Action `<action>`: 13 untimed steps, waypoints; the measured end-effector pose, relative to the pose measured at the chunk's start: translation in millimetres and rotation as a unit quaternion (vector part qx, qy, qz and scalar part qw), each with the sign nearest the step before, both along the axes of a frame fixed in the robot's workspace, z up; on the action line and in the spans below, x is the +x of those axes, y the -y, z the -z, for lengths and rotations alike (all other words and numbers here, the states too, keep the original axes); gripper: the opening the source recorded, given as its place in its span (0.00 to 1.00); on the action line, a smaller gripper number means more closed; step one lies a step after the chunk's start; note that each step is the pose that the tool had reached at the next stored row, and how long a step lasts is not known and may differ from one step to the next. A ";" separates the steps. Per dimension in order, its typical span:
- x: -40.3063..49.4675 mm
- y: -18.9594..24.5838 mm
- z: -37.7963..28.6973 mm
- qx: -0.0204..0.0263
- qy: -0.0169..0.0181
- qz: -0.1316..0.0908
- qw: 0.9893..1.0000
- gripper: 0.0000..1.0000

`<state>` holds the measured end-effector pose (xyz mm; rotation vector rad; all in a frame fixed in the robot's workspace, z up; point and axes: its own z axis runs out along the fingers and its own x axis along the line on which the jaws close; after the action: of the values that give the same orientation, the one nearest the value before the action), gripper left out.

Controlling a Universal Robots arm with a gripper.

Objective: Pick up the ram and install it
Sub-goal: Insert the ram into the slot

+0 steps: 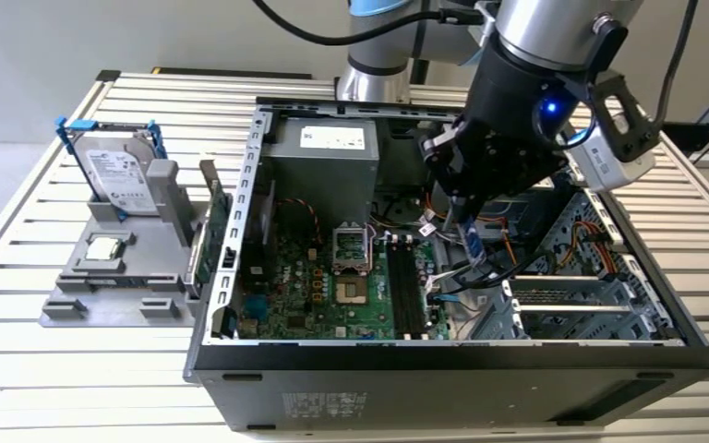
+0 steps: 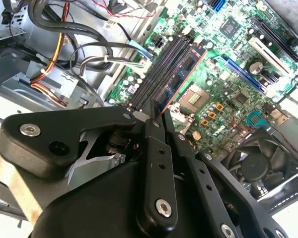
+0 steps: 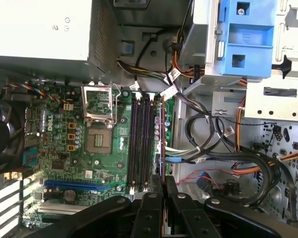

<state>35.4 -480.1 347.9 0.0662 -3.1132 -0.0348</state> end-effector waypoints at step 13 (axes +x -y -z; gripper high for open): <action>-0.2 0.0 5.3 0.000 0.000 0.042 0.999 0.00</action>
<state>35.2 -480.1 342.6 -0.0639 -3.1150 -0.0366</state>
